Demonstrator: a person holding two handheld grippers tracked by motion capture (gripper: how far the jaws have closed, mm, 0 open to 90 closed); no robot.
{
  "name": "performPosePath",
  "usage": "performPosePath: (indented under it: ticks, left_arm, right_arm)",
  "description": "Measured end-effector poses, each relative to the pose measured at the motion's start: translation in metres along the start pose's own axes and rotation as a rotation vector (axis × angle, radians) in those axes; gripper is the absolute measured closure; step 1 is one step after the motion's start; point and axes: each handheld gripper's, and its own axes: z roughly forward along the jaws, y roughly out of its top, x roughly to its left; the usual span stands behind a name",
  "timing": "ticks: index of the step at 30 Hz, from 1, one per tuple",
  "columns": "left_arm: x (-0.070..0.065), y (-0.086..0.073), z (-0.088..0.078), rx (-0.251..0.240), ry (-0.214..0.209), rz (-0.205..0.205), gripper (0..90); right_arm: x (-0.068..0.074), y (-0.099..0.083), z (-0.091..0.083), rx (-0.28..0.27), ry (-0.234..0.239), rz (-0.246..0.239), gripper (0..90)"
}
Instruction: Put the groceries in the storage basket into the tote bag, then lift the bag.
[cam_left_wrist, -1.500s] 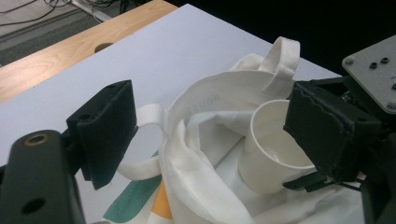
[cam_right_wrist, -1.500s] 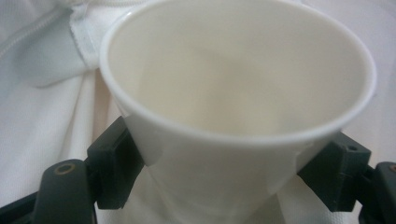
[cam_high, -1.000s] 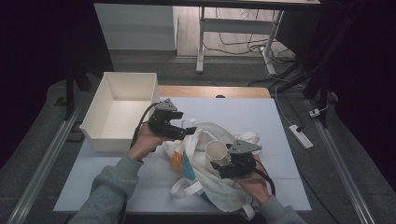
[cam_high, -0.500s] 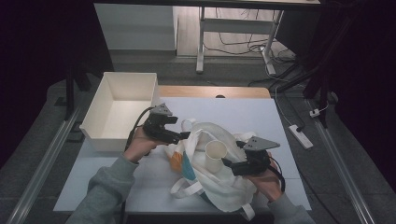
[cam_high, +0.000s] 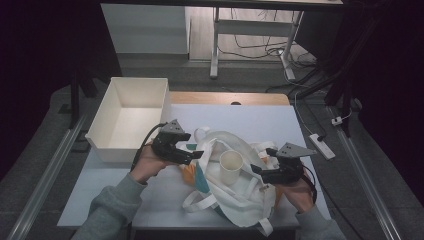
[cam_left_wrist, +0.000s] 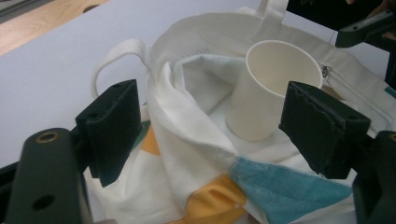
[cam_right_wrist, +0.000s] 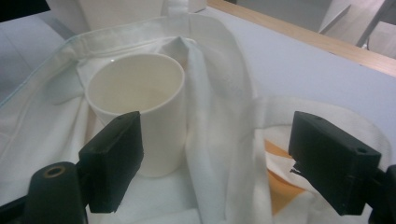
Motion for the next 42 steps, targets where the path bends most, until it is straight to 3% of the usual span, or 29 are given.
performPosePath:
  ticks: [12,21,27,33,38,42]
  left_arm:
    - [-0.011,-0.005,0.016,0.031,0.009,0.001,20.0]
    - [-0.015,-0.009,0.031,0.092,0.041,0.016,20.6]
    - [-0.017,-0.020,0.034,0.117,0.011,-0.015,24.8]
    - [-0.015,-0.032,0.028,0.118,-0.031,-0.059,36.3]
    - [-0.017,-0.037,0.026,0.152,-0.047,-0.034,54.2]
    - [-0.018,-0.038,0.028,0.172,-0.020,-0.011,64.1]
  right_arm:
    - [-0.005,-0.003,-0.009,-0.003,-0.030,0.004,18.2]
    - [-0.008,-0.005,-0.012,-0.005,-0.044,0.008,18.3]
    - [-0.006,-0.007,-0.018,0.008,-0.045,0.010,18.3]
    - [-0.002,-0.013,-0.031,0.080,-0.089,0.023,21.7]
    - [0.000,-0.030,-0.026,0.183,-0.086,0.033,34.9]
    - [-0.002,-0.041,-0.014,0.267,-0.027,0.048,47.9]
